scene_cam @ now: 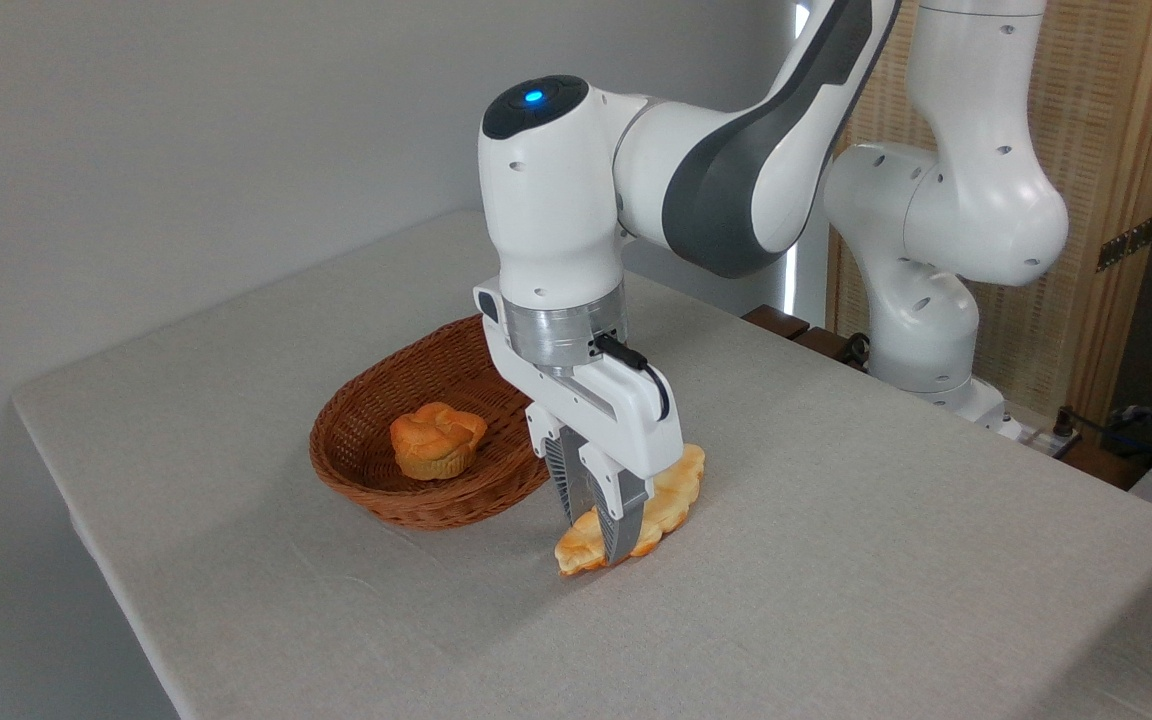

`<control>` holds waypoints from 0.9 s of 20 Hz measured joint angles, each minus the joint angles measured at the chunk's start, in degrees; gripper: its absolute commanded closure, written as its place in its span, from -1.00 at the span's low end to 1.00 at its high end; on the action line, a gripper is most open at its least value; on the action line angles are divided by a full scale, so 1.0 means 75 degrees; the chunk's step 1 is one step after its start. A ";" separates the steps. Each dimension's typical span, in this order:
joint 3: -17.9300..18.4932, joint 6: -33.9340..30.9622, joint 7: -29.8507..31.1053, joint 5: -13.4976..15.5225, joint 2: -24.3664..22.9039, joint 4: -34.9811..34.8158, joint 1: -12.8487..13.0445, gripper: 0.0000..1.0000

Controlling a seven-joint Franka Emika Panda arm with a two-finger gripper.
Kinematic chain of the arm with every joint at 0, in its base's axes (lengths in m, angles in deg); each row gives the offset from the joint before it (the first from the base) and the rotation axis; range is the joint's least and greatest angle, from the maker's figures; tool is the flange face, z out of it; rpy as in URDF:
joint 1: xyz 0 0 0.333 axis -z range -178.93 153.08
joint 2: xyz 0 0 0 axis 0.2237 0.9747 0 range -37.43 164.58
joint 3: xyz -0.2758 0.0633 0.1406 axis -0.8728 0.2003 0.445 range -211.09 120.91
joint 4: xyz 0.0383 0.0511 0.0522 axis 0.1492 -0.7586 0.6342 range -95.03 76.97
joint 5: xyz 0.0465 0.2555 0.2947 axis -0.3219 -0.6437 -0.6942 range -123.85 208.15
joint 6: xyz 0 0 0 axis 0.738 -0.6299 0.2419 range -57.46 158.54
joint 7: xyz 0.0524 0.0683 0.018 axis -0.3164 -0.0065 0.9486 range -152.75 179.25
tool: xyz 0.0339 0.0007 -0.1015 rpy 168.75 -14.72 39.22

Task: Put bread into the basket
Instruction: 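Lift the bread and carry it over the wicker basket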

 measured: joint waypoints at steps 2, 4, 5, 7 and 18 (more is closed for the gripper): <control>0.0079 0.0000 0.0000 0.0000 -0.0031 0.0011 -0.0006 0.28; 0.0119 0.0000 -0.0001 0.0000 -0.0077 0.0030 -0.0013 0.28; 0.0140 0.0000 -0.0001 0.0001 -0.0111 0.0041 -0.0014 0.28; 0.0208 0.0000 -0.0001 0.0006 -0.0175 0.0076 -0.0015 0.28; 0.0439 -0.0524 -0.0001 0.0566 -0.0396 0.0795 -0.0020 0.26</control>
